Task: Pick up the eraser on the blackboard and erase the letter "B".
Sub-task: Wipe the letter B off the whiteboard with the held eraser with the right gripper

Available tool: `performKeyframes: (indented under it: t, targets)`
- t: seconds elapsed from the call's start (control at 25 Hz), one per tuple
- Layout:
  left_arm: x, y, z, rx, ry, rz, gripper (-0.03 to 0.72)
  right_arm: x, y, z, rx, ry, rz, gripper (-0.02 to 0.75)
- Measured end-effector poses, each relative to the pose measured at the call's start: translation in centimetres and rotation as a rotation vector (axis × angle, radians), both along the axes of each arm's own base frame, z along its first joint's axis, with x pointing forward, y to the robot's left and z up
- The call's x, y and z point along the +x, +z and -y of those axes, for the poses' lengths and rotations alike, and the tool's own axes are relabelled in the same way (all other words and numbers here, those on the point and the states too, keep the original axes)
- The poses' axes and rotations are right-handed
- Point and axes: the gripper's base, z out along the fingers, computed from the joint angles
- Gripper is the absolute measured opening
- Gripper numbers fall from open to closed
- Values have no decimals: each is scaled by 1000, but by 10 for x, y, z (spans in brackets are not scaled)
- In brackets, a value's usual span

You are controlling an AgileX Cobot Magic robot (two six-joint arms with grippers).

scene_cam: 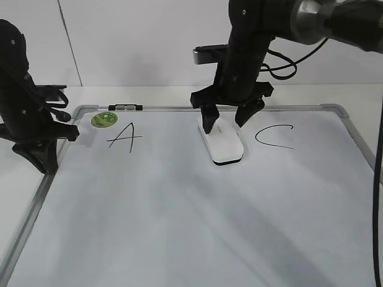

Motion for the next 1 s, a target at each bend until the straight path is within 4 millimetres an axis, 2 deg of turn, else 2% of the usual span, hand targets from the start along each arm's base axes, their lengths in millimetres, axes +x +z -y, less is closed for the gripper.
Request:
performKeyframes:
  t: [0.24, 0.88, 1.0]
  targets:
    - [0, 0, 0, 0, 0, 0, 38, 1, -1, -2, 18, -1, 3, 624]
    - [0, 0, 0, 5, -3, -1, 38, 7, -27, -5, 7, -7, -36, 624]
    - [0, 0, -1, 6, -4, -1, 38, 7, -27, -5, 8, -7, -37, 624]
